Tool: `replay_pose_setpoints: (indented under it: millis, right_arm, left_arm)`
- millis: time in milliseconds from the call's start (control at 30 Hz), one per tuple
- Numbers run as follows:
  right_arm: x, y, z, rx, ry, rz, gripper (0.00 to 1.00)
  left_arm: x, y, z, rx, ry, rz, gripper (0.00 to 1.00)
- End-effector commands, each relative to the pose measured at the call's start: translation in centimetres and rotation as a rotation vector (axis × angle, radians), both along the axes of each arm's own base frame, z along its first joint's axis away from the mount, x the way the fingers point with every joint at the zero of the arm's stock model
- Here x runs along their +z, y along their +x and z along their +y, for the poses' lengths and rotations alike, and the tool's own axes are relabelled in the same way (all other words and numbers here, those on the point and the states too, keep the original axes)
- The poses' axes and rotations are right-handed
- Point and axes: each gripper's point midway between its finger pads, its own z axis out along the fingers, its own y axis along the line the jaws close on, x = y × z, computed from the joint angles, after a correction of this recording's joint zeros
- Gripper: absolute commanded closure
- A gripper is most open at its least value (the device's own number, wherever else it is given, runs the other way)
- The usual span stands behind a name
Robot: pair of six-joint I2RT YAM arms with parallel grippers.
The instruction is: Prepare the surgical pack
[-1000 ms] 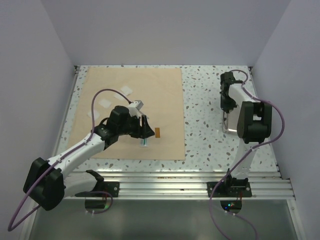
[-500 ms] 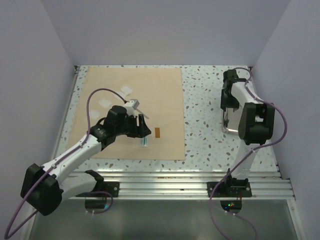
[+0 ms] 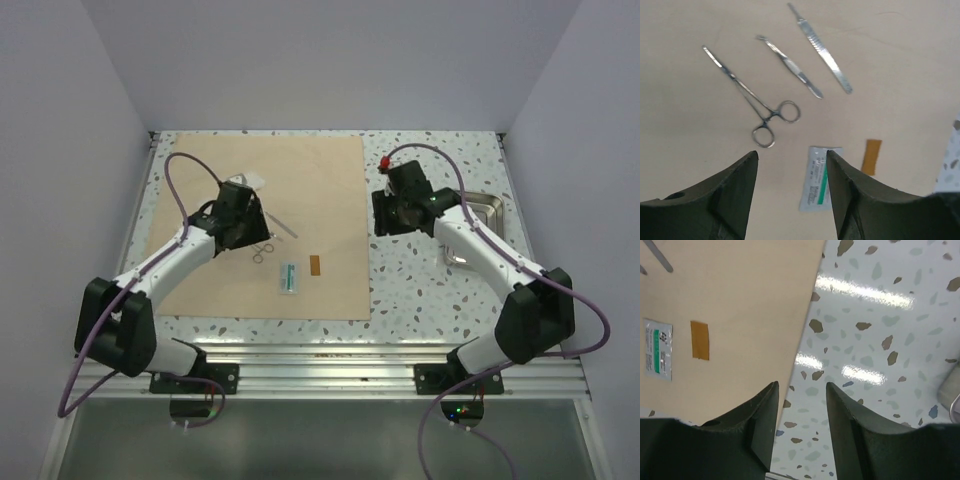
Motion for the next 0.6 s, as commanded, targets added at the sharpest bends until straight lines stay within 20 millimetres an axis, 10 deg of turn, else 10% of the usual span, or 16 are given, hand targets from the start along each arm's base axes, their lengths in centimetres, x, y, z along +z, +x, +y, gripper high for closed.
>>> replay_pose_setpoints:
  millis: [0, 567]
  right_arm:
    - [-1.6, -1.6, 1.3, 0.008, 0.061, 0.047, 0.54]
    - [-3.8, -5.2, 0.8, 0.101, 0.069, 0.032, 0.54]
  left_arm:
    - [-1.4, 1.3, 3.8, 0.227, 0.071, 0.069, 0.40]
    - [-6.0, 8.9, 1.4, 0.367, 0.054, 0.197, 0.47]
